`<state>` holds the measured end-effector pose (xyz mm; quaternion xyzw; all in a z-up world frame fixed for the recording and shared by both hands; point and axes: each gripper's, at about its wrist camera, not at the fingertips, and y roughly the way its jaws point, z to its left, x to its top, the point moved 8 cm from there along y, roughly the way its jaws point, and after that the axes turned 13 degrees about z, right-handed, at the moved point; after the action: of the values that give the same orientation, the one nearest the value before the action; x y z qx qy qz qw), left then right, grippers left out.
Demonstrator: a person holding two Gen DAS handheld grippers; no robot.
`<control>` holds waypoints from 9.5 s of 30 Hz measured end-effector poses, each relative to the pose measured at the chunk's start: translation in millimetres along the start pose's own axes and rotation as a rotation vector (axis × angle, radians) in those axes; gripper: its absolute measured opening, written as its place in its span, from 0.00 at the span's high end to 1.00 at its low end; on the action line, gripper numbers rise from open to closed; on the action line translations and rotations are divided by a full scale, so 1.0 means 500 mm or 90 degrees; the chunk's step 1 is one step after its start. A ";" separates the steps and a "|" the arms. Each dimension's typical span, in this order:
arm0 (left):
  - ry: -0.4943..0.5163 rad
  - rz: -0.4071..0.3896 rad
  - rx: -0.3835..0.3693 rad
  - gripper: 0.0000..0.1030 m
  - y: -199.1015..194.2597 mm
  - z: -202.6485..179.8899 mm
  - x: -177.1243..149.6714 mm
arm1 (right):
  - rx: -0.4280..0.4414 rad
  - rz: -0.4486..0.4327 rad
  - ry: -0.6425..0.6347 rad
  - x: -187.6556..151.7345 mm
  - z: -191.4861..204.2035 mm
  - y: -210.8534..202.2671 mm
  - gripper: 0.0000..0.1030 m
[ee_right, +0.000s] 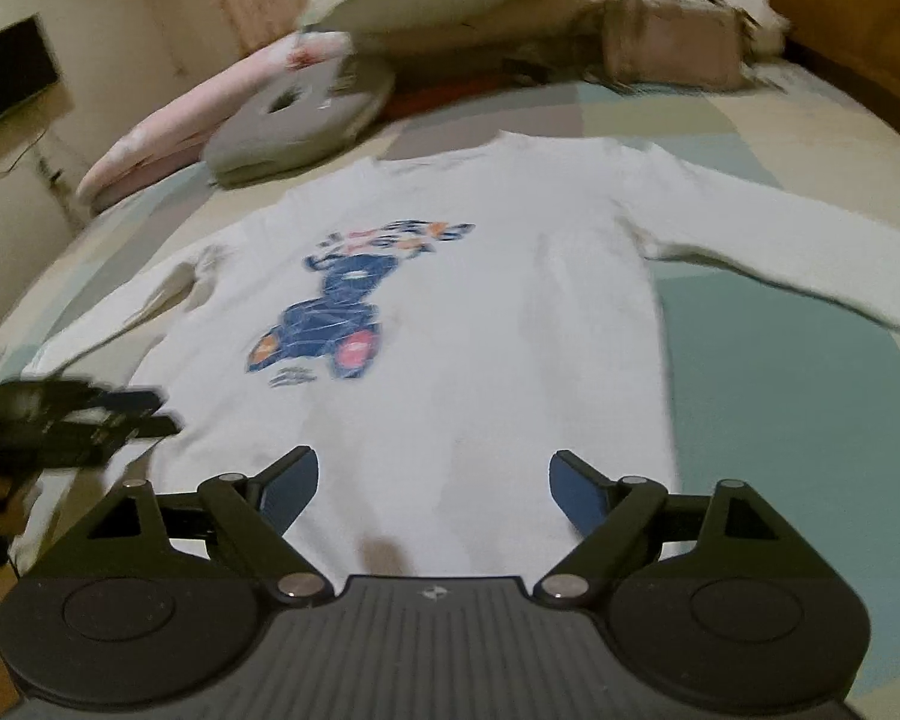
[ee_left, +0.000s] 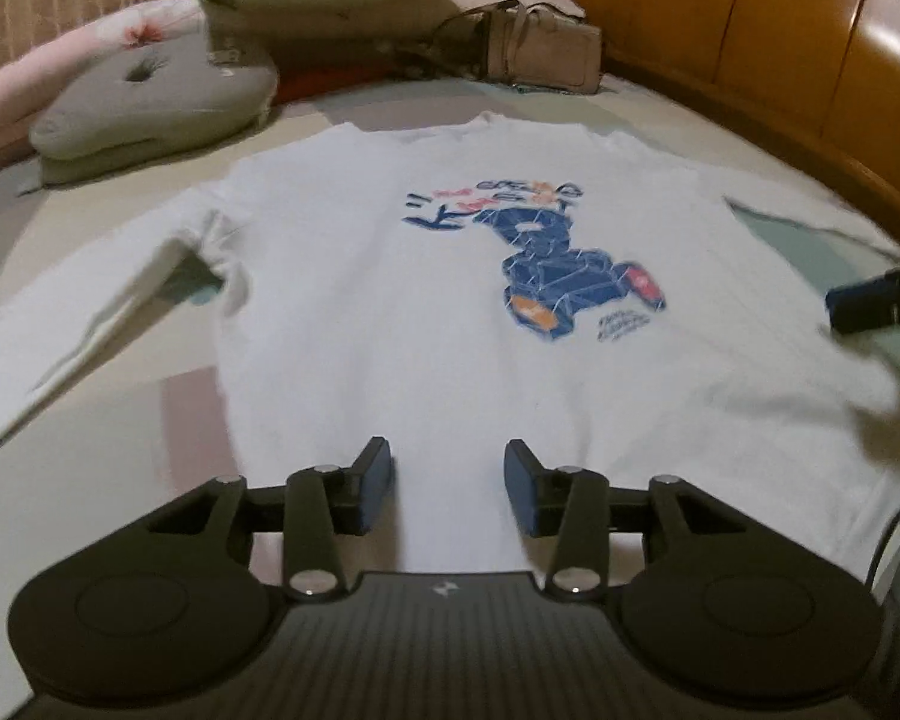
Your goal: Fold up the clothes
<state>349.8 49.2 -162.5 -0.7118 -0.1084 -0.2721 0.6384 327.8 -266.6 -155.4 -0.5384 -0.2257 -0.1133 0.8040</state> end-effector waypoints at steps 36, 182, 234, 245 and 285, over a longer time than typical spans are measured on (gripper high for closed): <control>0.087 -0.038 0.004 0.43 0.005 -0.070 0.004 | -0.115 -0.061 0.046 0.264 -0.214 0.091 0.58; -0.578 -0.106 -0.007 0.18 -0.071 0.573 -0.088 | 0.037 -0.030 -0.055 0.081 0.107 0.152 0.00; -0.626 -0.213 0.162 0.90 -0.098 0.832 -0.142 | 0.006 -0.074 -0.077 0.090 0.135 0.160 0.00; -0.573 -0.161 0.314 0.77 -0.165 0.819 -0.119 | 0.014 -0.082 -0.085 0.088 0.141 0.154 0.00; -0.152 -0.019 0.157 0.77 0.117 0.367 0.132 | 0.045 -0.083 -0.088 0.089 0.143 0.148 0.00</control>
<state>479.6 204.7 -184.4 -0.6538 -0.2266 -0.1796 0.6992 380.9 -169.0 -171.0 -0.5001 -0.3187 -0.1199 0.7962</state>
